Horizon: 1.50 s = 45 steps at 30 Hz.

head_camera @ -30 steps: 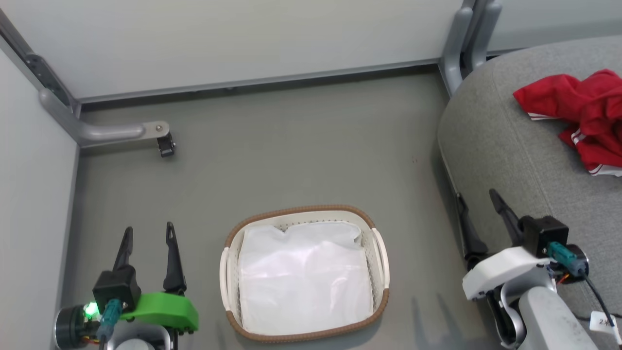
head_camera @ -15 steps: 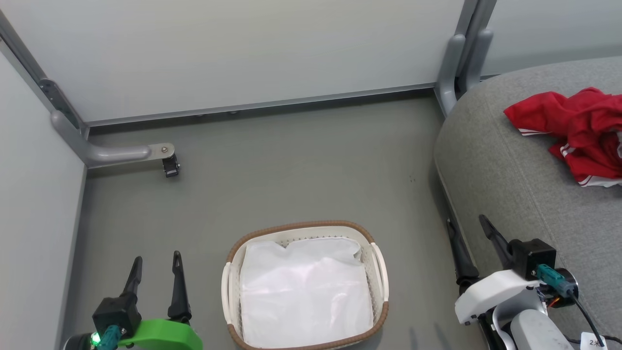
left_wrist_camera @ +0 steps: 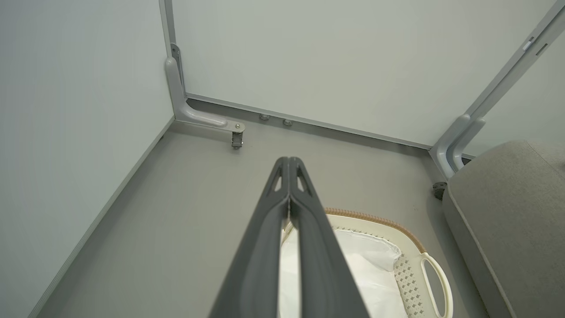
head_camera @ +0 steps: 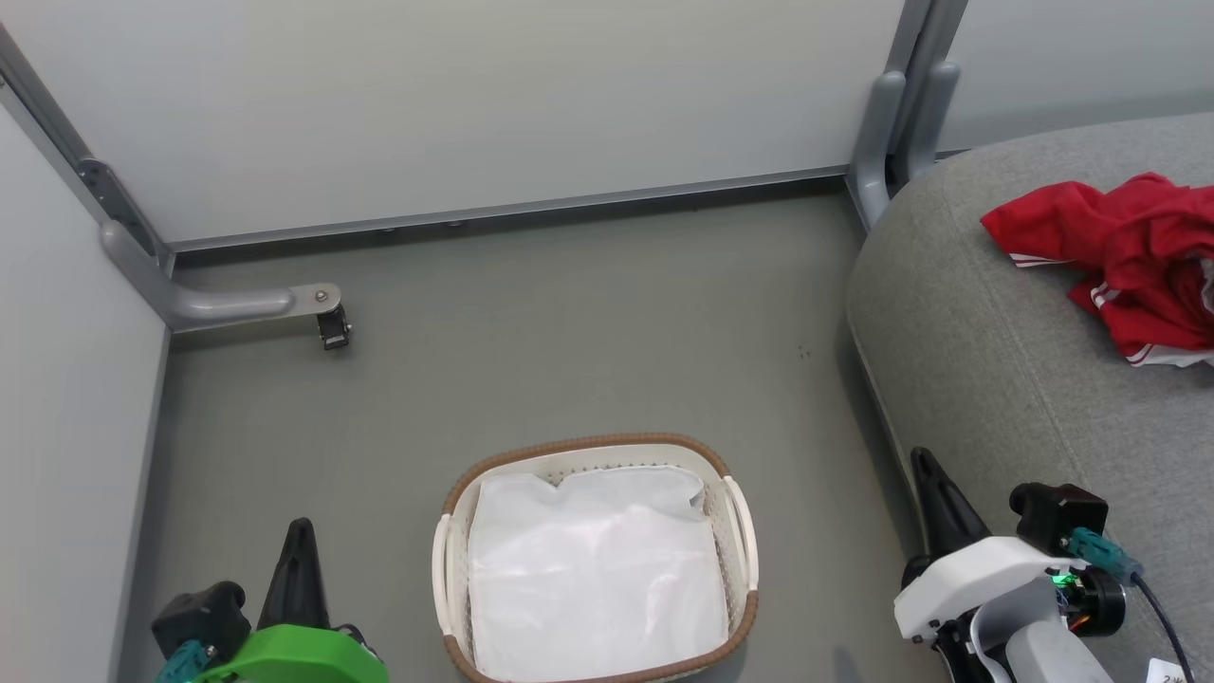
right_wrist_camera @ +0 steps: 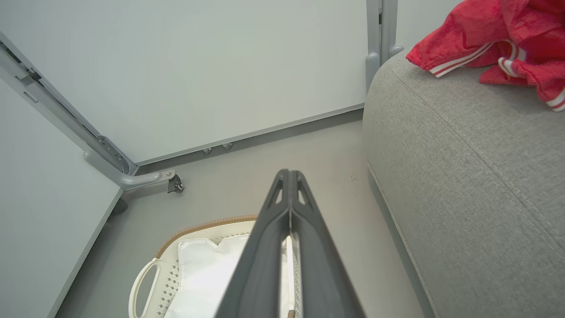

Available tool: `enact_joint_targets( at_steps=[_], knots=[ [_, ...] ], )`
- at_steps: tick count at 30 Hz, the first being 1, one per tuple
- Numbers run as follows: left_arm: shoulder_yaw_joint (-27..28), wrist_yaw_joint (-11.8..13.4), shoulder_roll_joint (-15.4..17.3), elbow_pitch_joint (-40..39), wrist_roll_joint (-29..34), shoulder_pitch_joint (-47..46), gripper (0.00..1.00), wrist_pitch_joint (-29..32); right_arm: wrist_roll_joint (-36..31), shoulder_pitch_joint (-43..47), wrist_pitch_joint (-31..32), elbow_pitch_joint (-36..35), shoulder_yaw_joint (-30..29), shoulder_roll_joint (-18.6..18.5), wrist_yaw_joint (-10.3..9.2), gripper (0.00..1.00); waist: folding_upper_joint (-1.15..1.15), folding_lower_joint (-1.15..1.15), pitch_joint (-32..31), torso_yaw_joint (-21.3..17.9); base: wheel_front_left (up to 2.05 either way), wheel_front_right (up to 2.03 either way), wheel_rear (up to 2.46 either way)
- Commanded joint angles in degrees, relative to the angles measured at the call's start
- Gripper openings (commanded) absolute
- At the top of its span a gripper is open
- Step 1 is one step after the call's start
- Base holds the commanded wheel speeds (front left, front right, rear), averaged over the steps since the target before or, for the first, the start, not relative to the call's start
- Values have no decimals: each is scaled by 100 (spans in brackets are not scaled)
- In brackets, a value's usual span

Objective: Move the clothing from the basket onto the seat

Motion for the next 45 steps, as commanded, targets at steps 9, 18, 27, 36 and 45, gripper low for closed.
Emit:
enact_joint_targets(
  at_steps=[9,18,27,36,45],
  knots=[
    [127,-99,18,-188,-1058,-159,0,254,1040,0,267,-246,-170,-29,-1,0,0,0,-27,8,0,0,0],
    [210,-152,23,-245,-1838,-225,0,460,1808,25,472,-353,-279,-27,-2,0,0,0,-52,15,0,0,0],
    [284,-198,27,-291,-2563,-280,0,656,2522,53,669,-450,-384,-26,-2,0,0,0,-78,23,0,0,0],
    [358,-240,31,-332,-3209,-337,0,832,3157,82,843,-538,-477,-24,-2,0,0,0,-103,30,0,0,0],
    [422,-280,34,-375,-3807,-380,0,994,3749,111,1009,-616,-567,-23,-3,0,0,0,-128,37,0,0,0]
  ],
)
